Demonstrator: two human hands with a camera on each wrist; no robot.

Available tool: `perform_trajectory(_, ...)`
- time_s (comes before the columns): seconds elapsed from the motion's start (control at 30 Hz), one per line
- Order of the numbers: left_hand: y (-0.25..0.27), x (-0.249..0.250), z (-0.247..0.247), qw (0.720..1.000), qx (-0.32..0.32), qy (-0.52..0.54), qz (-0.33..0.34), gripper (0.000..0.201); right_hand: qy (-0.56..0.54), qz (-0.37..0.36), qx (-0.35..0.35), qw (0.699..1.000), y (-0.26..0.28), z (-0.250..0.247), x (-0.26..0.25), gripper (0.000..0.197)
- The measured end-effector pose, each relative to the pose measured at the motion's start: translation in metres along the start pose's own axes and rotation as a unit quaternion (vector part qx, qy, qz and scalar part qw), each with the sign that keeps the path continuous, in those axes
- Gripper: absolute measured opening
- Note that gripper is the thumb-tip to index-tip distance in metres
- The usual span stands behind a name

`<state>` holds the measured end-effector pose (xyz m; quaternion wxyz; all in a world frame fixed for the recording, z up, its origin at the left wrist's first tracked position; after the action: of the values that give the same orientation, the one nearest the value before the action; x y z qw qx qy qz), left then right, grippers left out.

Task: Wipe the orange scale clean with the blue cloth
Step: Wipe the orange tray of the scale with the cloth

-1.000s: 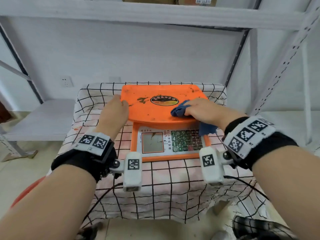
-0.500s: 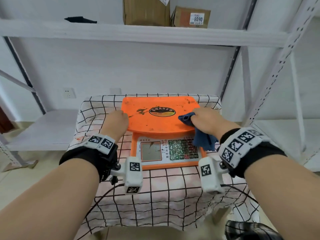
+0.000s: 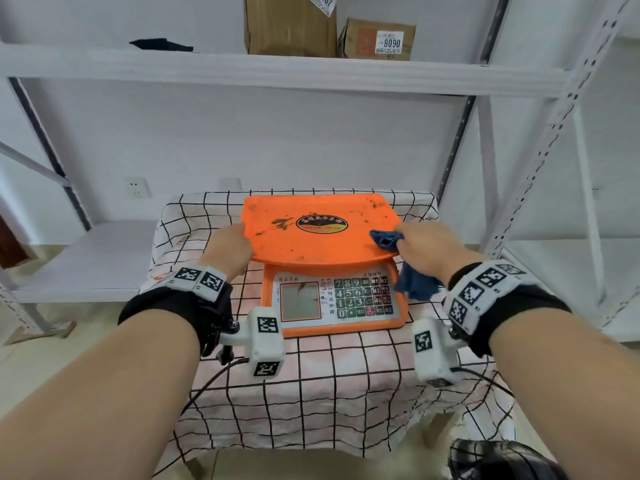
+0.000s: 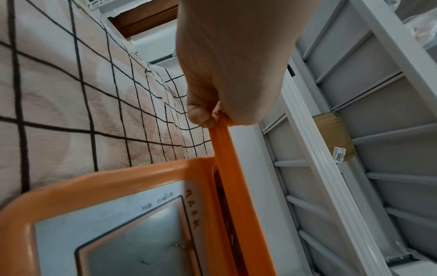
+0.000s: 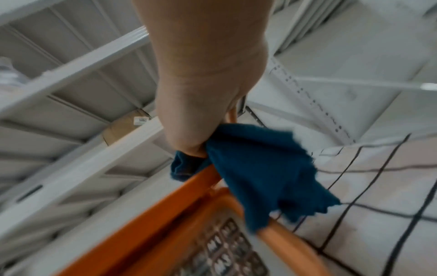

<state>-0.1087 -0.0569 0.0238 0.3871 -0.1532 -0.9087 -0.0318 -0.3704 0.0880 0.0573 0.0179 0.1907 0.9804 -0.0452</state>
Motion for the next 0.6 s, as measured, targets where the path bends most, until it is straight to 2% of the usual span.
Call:
perform_trajectory(0.17,0.002,-0.002,0.004,0.998,-0.008,0.052,-0.024,0.022,-0.004,-0.015,-0.006,1.000,0.005,0.004,-0.027,0.017)
perform_trajectory(0.23,0.001,-0.004,0.005,0.996,-0.013,0.080,-0.031,0.025,-0.024,-0.048,-0.010,0.998,0.009,0.003,-0.049,0.018)
perform_trajectory(0.4,0.001,-0.007,0.005,0.997,-0.013,0.070,-0.041,0.025,-0.125,-0.142,-0.014,0.982,0.030,0.010,-0.098,0.019)
perform_trajectory(0.47,0.000,-0.004,0.003,0.998,0.002,0.050,-0.027,0.022,-0.100,-0.123,-0.007,0.987,0.027,0.008,-0.084,0.021)
perform_trajectory(0.6,-0.011,-0.001,-0.009,0.999,0.030,-0.004,-0.019,0.011,-0.018,-0.034,-0.018,0.999,0.009,0.000,-0.028,0.020)
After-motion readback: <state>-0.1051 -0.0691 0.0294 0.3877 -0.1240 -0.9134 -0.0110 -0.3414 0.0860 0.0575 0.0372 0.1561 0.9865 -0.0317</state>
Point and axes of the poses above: each hand's wrist, its own y-axis away from the middle knuckle, its own z-axis out of the palm, x = y × z, the point moved 9 cm from there along -y, towards the middle knuckle, and after that the axes turned 1 degree about -y, right-handed, at the moved point
